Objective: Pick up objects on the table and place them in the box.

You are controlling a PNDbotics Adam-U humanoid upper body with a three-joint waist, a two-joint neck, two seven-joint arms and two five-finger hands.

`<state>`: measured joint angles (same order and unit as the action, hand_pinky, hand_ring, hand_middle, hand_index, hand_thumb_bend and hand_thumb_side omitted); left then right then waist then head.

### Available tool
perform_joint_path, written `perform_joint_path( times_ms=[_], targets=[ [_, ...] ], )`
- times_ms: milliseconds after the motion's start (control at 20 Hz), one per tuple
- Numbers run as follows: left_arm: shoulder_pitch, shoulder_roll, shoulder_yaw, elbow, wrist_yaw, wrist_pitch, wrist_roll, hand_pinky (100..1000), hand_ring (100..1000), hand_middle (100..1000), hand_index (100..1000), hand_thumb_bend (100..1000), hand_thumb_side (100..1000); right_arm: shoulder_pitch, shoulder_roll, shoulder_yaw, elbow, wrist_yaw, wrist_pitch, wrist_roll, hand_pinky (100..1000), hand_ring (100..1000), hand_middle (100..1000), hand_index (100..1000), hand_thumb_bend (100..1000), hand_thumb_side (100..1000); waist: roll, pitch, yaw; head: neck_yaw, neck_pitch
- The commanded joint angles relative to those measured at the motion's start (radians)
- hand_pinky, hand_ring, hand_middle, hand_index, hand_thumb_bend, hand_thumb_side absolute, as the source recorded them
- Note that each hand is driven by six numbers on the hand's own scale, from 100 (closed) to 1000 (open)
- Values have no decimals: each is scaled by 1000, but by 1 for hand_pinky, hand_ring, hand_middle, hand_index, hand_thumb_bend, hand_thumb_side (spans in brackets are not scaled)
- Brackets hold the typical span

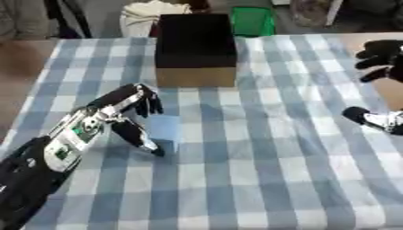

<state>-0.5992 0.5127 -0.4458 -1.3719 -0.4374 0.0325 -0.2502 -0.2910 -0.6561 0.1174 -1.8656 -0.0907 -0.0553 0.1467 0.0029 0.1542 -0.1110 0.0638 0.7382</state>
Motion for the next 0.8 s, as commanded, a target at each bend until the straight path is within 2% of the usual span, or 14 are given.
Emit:
perform_joint_path(
  times_ms=[50, 250, 450, 800],
  targets=[
    [-21, 6, 4, 1, -11, 2, 11, 504, 435, 413, 545, 909, 223, -11, -14, -12, -5, -5, -3, 3, 670, 772, 751, 865, 600, 100, -3, -16, -2, -1, 7],
    [-19, 5, 0, 5, -11, 0, 2, 473, 371, 344, 478, 831, 107, -10, -13, -12, -4, -5, -3, 3, 670, 772, 751, 865, 596, 100, -3, -16, -3, -1, 9],
    [-19, 7, 5, -8, -2, 7, 12, 435, 314, 271, 409, 714, 100, -9, -12, -13, -2, -5, -3, 3, 670, 772, 751, 866, 590, 100, -4, -17, -2, -2, 9],
    [-16, 33, 20, -112, 75, 51, 49, 409, 295, 245, 387, 678, 100, -7, -13, -13, -1, -6, -4, 4, 672, 773, 752, 867, 579, 100, -3, -18, -1, -4, 8]
  ],
)
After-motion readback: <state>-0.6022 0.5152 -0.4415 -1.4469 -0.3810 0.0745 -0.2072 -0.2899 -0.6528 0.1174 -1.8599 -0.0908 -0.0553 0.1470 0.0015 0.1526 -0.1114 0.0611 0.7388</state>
